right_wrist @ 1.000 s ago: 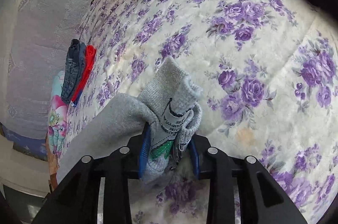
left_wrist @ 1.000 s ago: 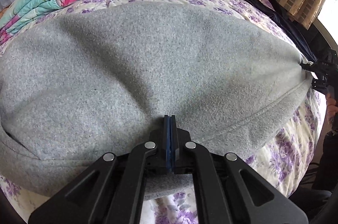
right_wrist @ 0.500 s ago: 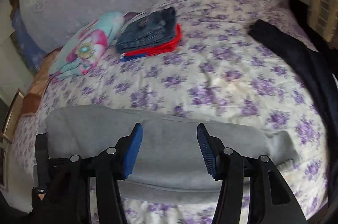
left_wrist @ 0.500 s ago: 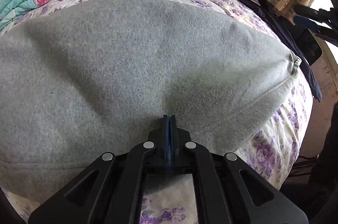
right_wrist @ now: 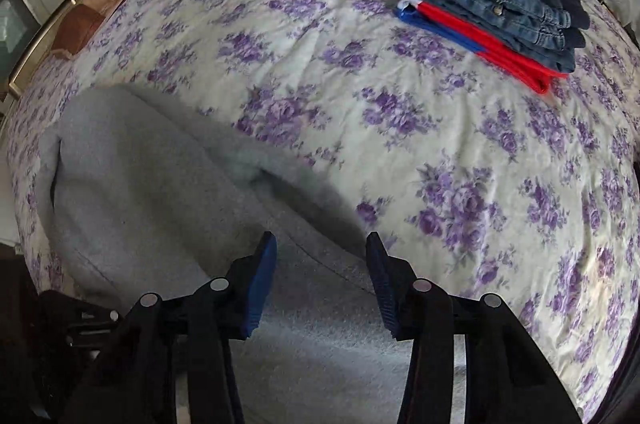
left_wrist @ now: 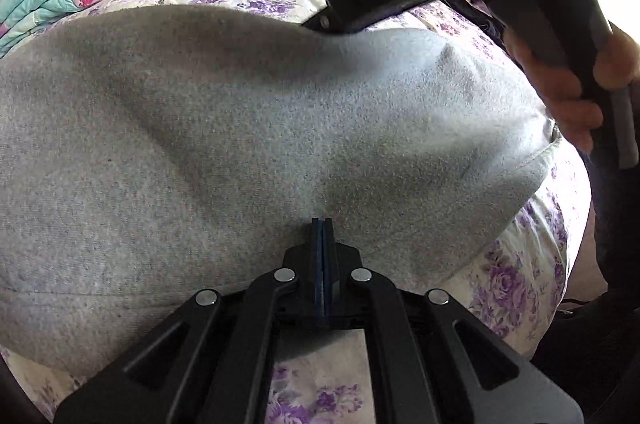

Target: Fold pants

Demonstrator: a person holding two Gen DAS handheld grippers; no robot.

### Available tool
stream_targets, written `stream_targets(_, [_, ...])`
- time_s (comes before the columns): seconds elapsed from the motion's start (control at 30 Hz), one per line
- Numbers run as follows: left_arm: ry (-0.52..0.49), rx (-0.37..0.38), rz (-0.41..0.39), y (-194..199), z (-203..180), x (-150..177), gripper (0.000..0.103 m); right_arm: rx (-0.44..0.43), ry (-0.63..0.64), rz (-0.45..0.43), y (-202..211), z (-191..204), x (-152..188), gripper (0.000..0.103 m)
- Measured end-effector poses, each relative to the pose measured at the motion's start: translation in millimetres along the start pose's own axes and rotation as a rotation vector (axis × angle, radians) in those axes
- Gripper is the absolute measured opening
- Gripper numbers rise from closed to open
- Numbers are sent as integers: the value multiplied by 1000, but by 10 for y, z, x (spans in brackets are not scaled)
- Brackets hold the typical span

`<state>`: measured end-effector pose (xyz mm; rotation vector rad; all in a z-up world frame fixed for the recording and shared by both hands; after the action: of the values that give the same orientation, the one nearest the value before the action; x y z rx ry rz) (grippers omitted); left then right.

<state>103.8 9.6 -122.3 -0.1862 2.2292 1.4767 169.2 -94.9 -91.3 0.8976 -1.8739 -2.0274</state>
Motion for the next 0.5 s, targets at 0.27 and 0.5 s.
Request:
stream_targets(0.27, [-32,-50,-20,1,-80,40,1,-114,-11,-80,70,72,-89,42])
stream_targets(0.5, [-19,-29,-15,5,-40,12,1,-245,-31,-10,-325,98,-499,42])
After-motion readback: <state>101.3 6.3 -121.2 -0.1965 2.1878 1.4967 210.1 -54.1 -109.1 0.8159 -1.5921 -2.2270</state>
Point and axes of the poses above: each gripper's, at about its wrist camera, not at the fingertips, and y roughly against the way its jaws point, z to its left, x to its underside, the point moved 1 cm from there along -y, roughly the way its jaws point, and after that the axes turned 11 degrees about y, right-handed, at the moved point
